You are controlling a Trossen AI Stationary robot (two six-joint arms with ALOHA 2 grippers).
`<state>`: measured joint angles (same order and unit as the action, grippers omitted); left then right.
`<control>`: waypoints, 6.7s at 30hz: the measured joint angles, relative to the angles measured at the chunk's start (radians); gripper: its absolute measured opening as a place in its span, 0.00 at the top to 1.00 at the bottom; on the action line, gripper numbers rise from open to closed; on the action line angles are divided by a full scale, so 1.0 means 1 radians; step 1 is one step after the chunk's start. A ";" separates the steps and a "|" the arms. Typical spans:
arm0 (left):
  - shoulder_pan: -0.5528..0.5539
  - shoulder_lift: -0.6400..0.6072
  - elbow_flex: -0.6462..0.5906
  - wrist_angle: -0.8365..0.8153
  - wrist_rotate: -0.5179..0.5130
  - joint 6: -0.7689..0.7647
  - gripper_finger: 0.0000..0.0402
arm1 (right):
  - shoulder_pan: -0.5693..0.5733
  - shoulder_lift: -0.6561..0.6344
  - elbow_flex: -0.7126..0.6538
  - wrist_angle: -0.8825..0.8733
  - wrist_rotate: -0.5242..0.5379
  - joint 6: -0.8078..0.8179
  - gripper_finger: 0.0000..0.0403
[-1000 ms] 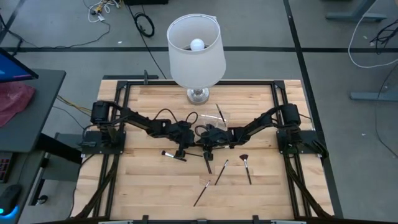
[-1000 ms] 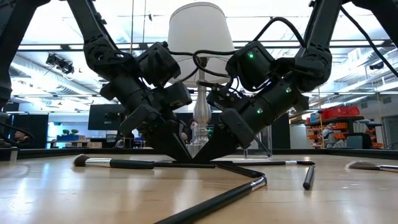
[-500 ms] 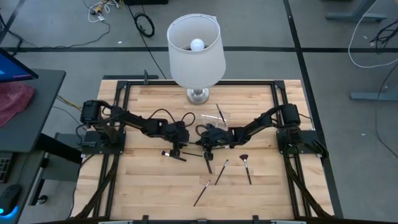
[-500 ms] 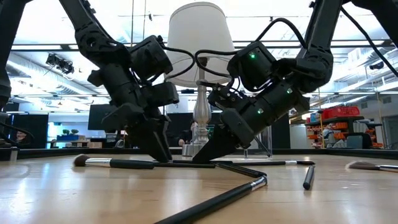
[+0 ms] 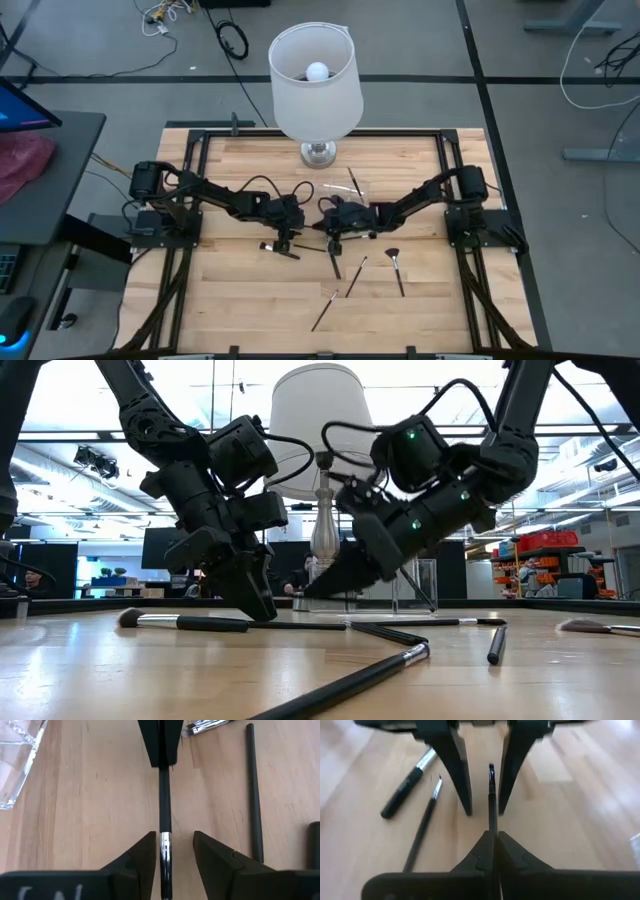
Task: Put items in baskets/containers
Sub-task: Put the black eyeshadow brush into the transparent organizer, then put the black liner brush into the transparent organizer
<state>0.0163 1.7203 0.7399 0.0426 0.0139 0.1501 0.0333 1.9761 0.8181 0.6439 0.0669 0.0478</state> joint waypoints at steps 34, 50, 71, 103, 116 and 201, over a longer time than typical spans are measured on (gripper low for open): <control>0.001 -0.042 0.003 0.064 -0.003 0.037 0.69 | 0.001 -0.025 0.004 -0.034 -0.008 -0.010 0.98; 0.001 -0.099 0.003 0.009 -0.006 0.037 0.69 | 0.001 -0.026 0.005 -0.032 -0.007 -0.020 0.98; 0.001 -0.099 0.003 -0.018 -0.040 0.045 0.95 | 0.001 -0.026 0.005 -0.016 -0.004 -0.019 0.98; 0.003 -0.105 0.695 -1.027 -0.587 0.741 0.95 | 0.009 -0.027 0.005 -0.081 0.053 0.060 0.70; 0.092 -0.103 0.566 -0.740 -0.648 1.098 0.96 | 0.117 -0.276 0.004 -0.329 0.113 0.045 0.73; -0.180 -0.349 -0.412 0.528 -0.130 -0.080 0.68 | 0.143 -0.735 0.005 -0.590 0.315 -0.009 0.73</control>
<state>-0.1637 1.3713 0.3282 0.5708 -0.1166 0.0704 0.1767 1.2415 0.8227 0.0537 0.3821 0.0387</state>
